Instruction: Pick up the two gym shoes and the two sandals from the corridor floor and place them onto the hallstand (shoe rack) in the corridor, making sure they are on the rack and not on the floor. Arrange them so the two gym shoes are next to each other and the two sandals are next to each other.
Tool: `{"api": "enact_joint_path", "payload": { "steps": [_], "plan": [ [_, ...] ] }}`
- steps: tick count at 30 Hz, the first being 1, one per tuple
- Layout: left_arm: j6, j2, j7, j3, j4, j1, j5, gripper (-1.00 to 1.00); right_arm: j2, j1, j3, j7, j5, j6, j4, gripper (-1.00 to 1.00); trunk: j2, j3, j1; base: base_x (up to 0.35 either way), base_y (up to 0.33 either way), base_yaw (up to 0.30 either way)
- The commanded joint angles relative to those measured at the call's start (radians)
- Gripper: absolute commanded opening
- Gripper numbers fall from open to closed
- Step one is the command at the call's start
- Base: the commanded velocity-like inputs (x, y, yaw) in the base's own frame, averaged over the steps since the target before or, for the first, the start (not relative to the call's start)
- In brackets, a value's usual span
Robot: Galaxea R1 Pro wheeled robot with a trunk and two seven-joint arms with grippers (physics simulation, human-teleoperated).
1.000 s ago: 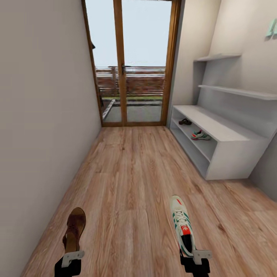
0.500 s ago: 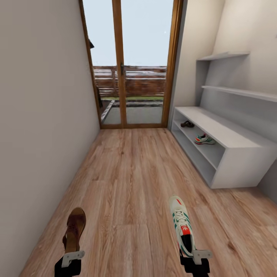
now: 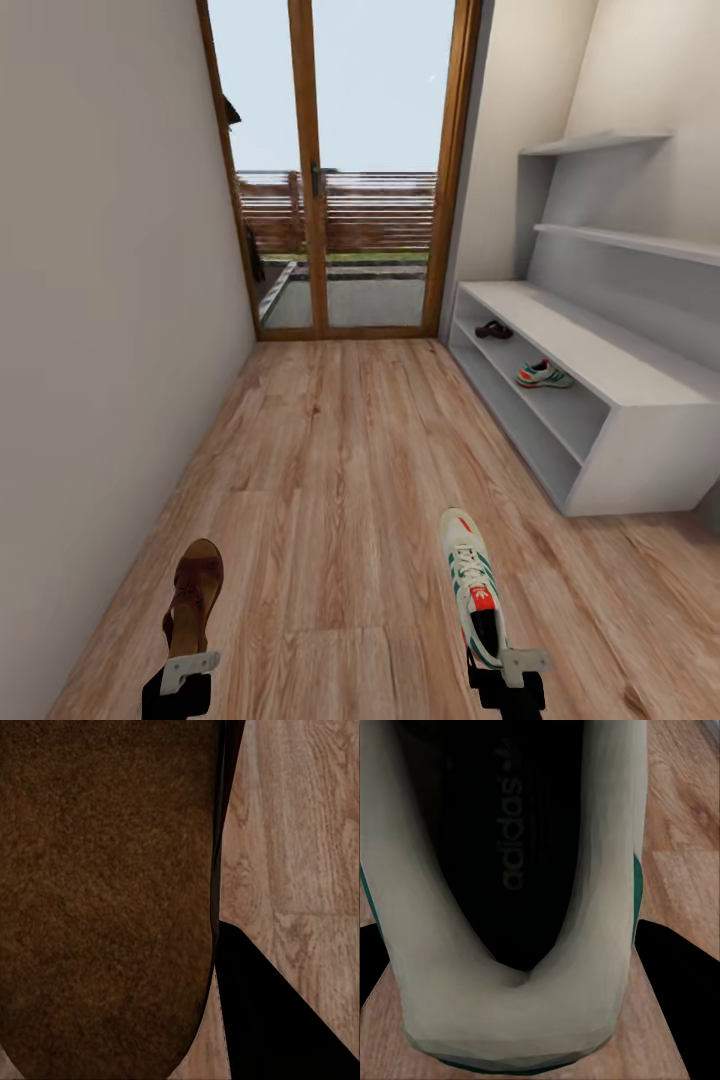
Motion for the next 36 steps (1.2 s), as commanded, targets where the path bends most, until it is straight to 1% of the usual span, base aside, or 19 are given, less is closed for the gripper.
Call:
{"api": "enact_joint_path", "payload": {
  "steps": [1, 30, 36],
  "plan": [
    [-0.003, 0.000, -0.004, 0.005, 0.001, -0.001, -0.003, -1.00, 0.000, -0.001, 0.009, -0.003, -0.010, -0.003, 0.000, -1.00, 0.000, -0.001, 0.000, 0.336, 0.000, 0.000],
    [-0.003, 0.000, -0.004, 0.005, 0.000, 0.000, -0.003, -1.00, 0.000, -0.001, 0.009, -0.004, -0.010, -0.003, 0.000, -1.00, 0.000, -0.001, 0.000, 0.336, 0.000, 0.000],
    [-0.003, 0.000, -0.004, 0.005, 0.000, 0.000, -0.003, -1.00, 0.000, -0.001, 0.009, -0.003, -0.010, -0.003, 0.000, -1.00, 0.000, -0.001, 0.000, 0.336, 0.069, 0.000]
  ]
}}
